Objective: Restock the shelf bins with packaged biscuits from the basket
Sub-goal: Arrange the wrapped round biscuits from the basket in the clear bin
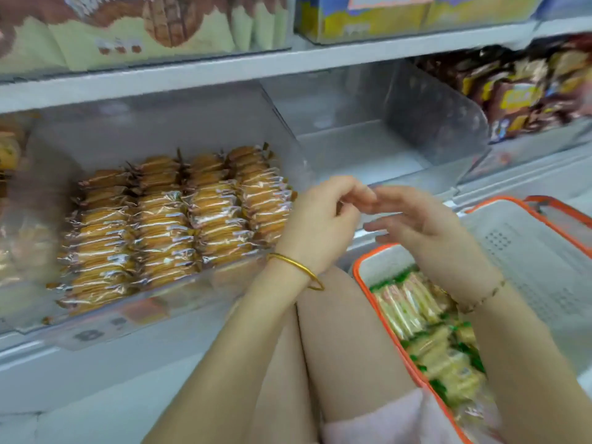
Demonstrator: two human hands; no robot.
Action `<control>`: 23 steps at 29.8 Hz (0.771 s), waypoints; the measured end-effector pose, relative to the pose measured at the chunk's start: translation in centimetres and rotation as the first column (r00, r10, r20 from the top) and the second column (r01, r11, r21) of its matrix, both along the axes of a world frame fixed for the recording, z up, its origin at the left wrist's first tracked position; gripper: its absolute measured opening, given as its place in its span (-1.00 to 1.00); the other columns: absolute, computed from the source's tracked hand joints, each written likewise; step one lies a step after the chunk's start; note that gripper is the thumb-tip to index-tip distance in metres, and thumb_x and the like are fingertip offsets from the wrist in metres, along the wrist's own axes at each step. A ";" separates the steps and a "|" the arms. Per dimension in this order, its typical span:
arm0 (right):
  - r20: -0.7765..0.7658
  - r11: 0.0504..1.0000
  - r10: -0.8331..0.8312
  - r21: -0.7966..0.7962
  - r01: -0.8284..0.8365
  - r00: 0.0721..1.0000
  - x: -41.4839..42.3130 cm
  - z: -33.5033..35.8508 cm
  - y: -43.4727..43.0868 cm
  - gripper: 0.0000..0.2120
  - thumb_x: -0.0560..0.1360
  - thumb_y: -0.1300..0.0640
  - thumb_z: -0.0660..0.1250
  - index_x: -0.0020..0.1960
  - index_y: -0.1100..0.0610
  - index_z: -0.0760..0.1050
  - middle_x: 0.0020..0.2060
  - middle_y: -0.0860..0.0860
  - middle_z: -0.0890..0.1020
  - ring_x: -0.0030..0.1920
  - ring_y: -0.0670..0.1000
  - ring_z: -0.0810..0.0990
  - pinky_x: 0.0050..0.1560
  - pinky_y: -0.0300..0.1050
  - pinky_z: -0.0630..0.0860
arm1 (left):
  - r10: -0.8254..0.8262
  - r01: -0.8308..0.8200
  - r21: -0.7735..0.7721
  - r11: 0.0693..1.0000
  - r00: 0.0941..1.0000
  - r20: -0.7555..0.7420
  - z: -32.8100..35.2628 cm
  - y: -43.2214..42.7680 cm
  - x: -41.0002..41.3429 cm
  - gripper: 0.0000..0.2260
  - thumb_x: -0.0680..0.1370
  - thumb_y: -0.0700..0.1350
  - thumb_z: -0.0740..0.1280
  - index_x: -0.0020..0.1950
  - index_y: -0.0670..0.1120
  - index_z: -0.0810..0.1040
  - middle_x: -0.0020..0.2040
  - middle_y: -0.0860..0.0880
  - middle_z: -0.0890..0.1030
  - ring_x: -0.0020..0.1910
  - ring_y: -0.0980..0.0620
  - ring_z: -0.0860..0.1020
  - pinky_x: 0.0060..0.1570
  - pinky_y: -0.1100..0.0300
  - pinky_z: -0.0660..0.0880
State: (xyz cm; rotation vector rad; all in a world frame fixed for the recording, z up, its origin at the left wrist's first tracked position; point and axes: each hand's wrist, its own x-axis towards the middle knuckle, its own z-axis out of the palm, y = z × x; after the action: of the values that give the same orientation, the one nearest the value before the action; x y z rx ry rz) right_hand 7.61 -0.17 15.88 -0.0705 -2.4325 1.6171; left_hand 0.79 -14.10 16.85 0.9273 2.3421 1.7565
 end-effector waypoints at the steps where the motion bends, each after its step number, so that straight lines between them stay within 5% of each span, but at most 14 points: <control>1: 0.077 0.998 -0.057 -0.014 0.058 0.995 1.2 -1.7 1.7 -0.57 0.50 0.47 0.15 0.11 -0.03 0.45 -0.03 -0.07 0.62 -0.07 -0.02 0.64 -0.07 -0.14 0.56 | -0.100 0.101 -0.001 0.995 0.992 0.075 -1.1 1.7 1.2 -0.70 0.34 -0.33 0.13 -0.10 -0.13 0.60 -0.21 0.07 0.58 -0.24 0.31 0.52 -0.11 0.33 0.50; 7: 0.426 0.878 -0.426 0.406 0.252 0.798 9.3 -12.6 12.0 -0.79 0.51 0.31 0.24 0.09 0.12 0.52 -0.15 -0.03 0.57 -0.15 -0.04 0.55 -0.18 -0.22 0.38 | -0.316 0.447 -0.238 0.862 0.843 0.435 -11.3 12.6 5.2 -0.73 0.42 -0.45 0.13 -0.05 -0.27 0.58 -0.27 -0.05 0.56 -0.28 -0.07 0.54 -0.12 -0.03 0.56; 10: 0.495 0.797 -0.568 0.530 0.290 0.657 12.3 -15.8 14.0 -0.70 0.51 0.35 0.17 0.18 0.18 0.51 0.05 0.14 0.60 0.04 0.14 0.55 -0.04 -0.11 0.44 | -0.255 0.489 -0.343 0.802 0.800 0.543 -15.0 15.0 6.4 -0.71 0.47 -0.43 0.10 -0.14 -0.14 0.54 -0.24 -0.03 0.55 -0.38 0.12 0.53 -0.39 0.29 0.47; 14: 0.561 0.699 -0.697 0.670 0.250 0.448 13.4 -18.7 14.6 -0.53 0.48 0.41 0.15 0.35 0.14 0.33 0.30 0.17 0.40 0.25 0.22 0.42 0.10 0.01 0.42 | -0.167 0.479 -0.409 0.777 0.783 0.600 -16.6 16.2 6.6 -0.72 0.52 -0.38 0.10 -0.18 -0.07 0.49 -0.24 0.05 0.55 -0.37 0.20 0.49 -0.49 0.38 0.35; 18: 0.580 0.635 -0.701 0.773 -0.008 0.415 12.1 -21.4 13.4 -0.51 0.47 0.28 0.30 0.35 0.06 0.27 0.42 0.15 0.21 0.41 0.27 0.16 0.32 0.19 0.27 | -0.066 0.434 -0.413 0.801 0.750 0.659 -17.1 16.2 5.5 -0.76 0.55 -0.37 0.08 0.02 -0.15 0.50 -0.21 -0.01 0.54 -0.32 0.13 0.48 -0.53 0.42 0.34; 23: 0.350 0.474 -0.811 0.863 0.177 0.469 10.6 -21.5 13.4 -0.74 0.47 0.30 0.24 0.14 0.12 0.40 0.24 0.14 0.40 0.28 0.22 0.30 0.16 0.12 0.33 | -0.030 0.415 -0.407 0.813 0.730 0.683 -17.6 15.7 5.0 -0.82 0.53 -0.34 0.20 0.03 -0.16 0.54 -0.08 -0.08 0.60 -0.26 0.09 0.51 -0.39 0.32 0.42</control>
State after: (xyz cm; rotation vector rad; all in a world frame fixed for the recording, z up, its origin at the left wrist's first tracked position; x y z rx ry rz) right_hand 18.24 13.19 -5.60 -1.5145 -2.8835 0.1451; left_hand 5.84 1.63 -0.80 0.3853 1.9415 0.9760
